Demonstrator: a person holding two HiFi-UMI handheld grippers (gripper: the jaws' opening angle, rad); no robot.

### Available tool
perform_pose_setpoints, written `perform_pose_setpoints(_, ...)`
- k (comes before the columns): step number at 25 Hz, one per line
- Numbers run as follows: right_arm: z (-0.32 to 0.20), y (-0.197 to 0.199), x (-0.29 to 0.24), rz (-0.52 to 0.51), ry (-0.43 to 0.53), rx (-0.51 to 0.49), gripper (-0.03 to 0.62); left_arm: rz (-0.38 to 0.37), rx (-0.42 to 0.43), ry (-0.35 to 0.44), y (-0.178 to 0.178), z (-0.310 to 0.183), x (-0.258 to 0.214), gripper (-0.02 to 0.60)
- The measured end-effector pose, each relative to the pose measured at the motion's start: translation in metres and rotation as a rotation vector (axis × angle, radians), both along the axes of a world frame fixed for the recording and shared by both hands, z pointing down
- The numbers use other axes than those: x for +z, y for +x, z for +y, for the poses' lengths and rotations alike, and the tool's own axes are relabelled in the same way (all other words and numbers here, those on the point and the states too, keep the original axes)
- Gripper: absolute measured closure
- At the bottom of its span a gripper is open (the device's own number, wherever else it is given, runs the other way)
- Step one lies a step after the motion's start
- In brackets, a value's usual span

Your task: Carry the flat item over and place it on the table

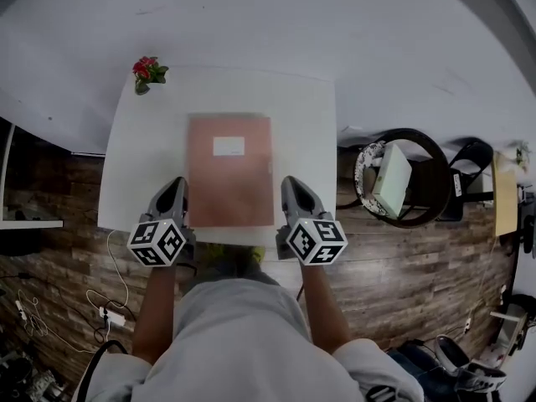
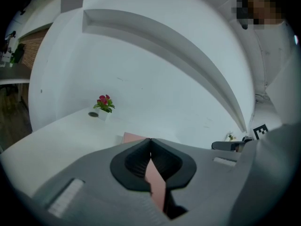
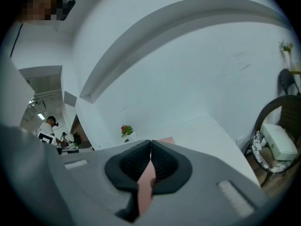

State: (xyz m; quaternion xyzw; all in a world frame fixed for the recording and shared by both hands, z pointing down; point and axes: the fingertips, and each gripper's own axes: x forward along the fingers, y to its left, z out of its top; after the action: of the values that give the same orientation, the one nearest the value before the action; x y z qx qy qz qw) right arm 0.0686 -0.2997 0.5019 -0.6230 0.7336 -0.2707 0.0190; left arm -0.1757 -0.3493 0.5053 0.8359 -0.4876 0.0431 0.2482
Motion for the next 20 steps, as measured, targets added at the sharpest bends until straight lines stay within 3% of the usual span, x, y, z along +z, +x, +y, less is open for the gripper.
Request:
perform_pose_setpoints(7, 0.016, 0.015, -0.026, 0.012, 0.051, 0.010, 0.591, -0.052, 0.007, 0.094, 0.000, 0.014, -0.034, 0.574)
perform_pose_setpoints(20, 0.042, 0.052, -0.068, 0.089, 0.153, 0.012, 0.591, -0.045, -0.007, 0.255, 0.005, 0.028, -0.097, 0.574)
